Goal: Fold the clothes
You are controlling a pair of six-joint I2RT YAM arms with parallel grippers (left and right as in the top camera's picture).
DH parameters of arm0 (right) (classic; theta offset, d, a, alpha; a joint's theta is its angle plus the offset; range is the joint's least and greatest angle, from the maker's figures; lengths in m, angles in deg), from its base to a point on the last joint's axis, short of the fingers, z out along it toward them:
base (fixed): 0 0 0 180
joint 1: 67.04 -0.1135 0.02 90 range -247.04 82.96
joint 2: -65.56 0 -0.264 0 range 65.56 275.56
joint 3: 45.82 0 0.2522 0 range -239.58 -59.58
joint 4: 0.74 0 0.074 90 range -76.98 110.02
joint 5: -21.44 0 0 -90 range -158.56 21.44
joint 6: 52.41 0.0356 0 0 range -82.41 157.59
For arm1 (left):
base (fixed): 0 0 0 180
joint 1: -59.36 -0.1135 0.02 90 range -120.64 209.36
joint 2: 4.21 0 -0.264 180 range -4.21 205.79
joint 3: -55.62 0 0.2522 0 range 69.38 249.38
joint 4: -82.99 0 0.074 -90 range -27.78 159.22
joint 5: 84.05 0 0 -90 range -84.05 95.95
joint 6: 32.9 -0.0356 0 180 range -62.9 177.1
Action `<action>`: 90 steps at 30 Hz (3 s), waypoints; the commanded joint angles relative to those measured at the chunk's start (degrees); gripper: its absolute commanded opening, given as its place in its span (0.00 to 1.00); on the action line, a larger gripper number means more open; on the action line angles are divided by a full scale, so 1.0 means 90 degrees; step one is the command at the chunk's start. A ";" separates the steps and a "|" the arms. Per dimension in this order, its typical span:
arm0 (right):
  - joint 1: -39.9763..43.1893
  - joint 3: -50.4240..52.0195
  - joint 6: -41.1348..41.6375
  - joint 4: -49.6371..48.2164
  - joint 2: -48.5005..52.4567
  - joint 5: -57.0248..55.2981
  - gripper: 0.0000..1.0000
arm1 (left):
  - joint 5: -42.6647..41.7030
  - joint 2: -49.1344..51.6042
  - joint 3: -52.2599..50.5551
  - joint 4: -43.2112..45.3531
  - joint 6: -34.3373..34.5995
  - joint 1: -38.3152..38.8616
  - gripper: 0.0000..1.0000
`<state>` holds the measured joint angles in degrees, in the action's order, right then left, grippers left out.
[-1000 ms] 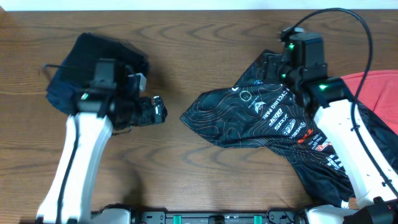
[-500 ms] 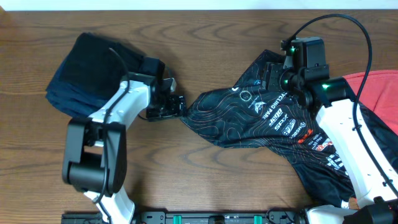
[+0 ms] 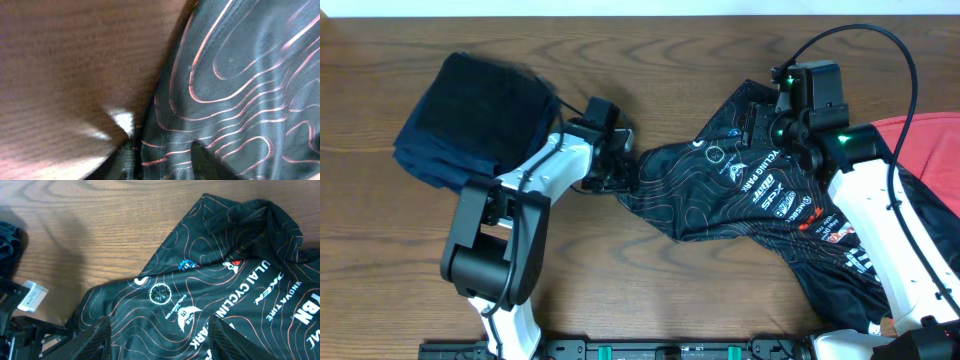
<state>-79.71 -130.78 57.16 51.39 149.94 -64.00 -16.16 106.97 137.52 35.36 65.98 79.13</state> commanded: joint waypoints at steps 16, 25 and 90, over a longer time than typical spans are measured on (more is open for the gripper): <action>-0.0022 -0.0075 0.0070 -0.0299 0.0231 -0.0452 0.59 | 0.1469 -0.0163 -0.0092 -0.2953 0.0078 -0.0277 0.06; -0.0058 -0.0075 0.0151 -0.1554 0.1656 -0.0379 0.59 | 0.1564 -0.0427 -0.0095 -0.3959 0.0078 -0.0345 0.06; 0.0209 -0.0119 -0.0231 -0.3019 0.1144 0.0619 0.01 | 0.1909 -0.1001 -0.0070 -0.4046 0.0097 -0.0976 0.06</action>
<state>-79.67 -131.46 56.25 24.13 163.88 -58.84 -0.84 101.70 137.12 -0.51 66.31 72.58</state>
